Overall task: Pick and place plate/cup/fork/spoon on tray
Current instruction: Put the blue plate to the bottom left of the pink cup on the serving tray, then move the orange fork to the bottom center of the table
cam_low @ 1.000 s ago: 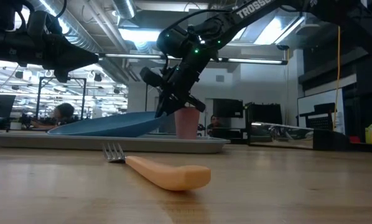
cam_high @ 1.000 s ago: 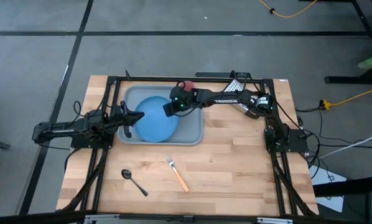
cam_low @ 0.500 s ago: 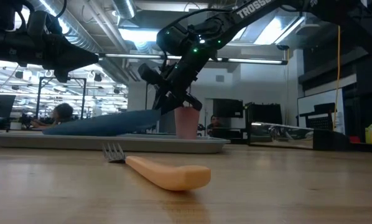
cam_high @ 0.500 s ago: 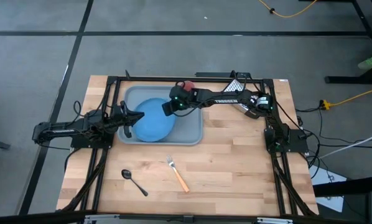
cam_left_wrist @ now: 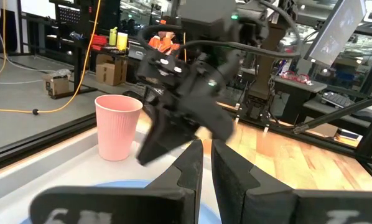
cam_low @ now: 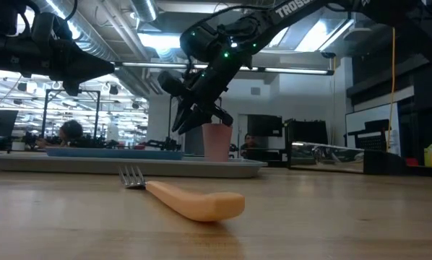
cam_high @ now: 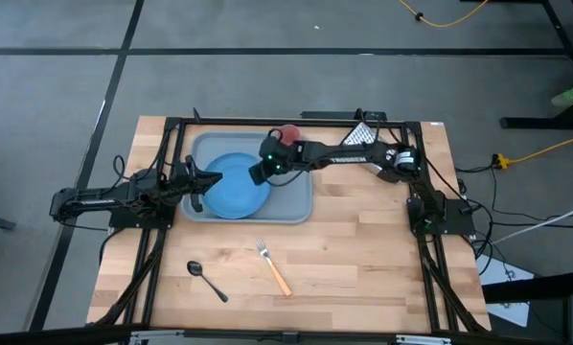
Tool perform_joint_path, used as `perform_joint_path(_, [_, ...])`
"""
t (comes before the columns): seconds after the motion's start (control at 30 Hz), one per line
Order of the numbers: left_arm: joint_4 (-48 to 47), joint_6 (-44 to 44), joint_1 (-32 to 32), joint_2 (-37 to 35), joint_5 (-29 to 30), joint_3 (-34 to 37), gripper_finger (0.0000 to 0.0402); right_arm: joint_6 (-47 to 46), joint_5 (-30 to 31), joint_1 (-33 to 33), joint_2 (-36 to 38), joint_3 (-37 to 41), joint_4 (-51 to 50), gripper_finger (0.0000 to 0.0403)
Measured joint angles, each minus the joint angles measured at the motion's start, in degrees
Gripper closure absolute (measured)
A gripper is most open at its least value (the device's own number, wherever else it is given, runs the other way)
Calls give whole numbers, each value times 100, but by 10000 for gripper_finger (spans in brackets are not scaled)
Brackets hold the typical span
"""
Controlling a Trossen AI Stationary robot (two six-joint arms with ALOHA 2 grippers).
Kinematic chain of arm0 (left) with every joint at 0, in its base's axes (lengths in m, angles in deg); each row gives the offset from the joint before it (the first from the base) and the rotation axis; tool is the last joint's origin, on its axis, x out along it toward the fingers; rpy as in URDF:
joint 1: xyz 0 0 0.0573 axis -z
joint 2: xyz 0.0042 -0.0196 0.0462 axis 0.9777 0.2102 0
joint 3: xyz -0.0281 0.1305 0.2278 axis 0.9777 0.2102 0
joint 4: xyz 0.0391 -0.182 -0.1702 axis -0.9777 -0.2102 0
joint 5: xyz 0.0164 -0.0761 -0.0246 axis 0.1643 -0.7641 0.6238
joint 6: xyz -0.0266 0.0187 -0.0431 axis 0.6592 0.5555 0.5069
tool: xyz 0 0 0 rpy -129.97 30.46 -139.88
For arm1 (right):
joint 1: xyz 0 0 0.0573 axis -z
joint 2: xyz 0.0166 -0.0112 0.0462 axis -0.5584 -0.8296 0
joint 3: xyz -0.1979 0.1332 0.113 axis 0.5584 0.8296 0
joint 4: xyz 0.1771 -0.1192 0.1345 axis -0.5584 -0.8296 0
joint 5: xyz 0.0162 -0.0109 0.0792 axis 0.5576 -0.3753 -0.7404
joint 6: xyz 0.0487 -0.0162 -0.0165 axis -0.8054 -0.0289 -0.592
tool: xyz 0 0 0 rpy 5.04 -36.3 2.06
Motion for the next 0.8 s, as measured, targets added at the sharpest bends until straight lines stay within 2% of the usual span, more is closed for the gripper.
perform_joint_path(0.1, [1, -1, 0, 0, 1, 0, 374, 131, 8, -222, 139, 3, -324, 331])
perform_joint_path(0.3, [3, 0, 0, -1, 0, 0, 374, 442, 518, -928, 572, 0, -1282, 331])
perform_joint_path(0.5, [2, 0, 0, -2, 1, 0, 374, 662, 663, -1611, 604, 2, -1733, 331])
perform_joint_path(0.67, [2, 0, 0, -2, 0, 0, 374, -191, 916, -1852, 795, 7, -2496, 331])
perform_joint_path(0.73, [3, 0, 0, -1, 1, 0, 374, -451, 1257, -1952, 1010, 13, -2927, 331])
perform_joint_path(0.8, [2, 0, 0, -2, 1, 0, 374, -409, 1700, -2085, 1300, 241, -2949, 331])
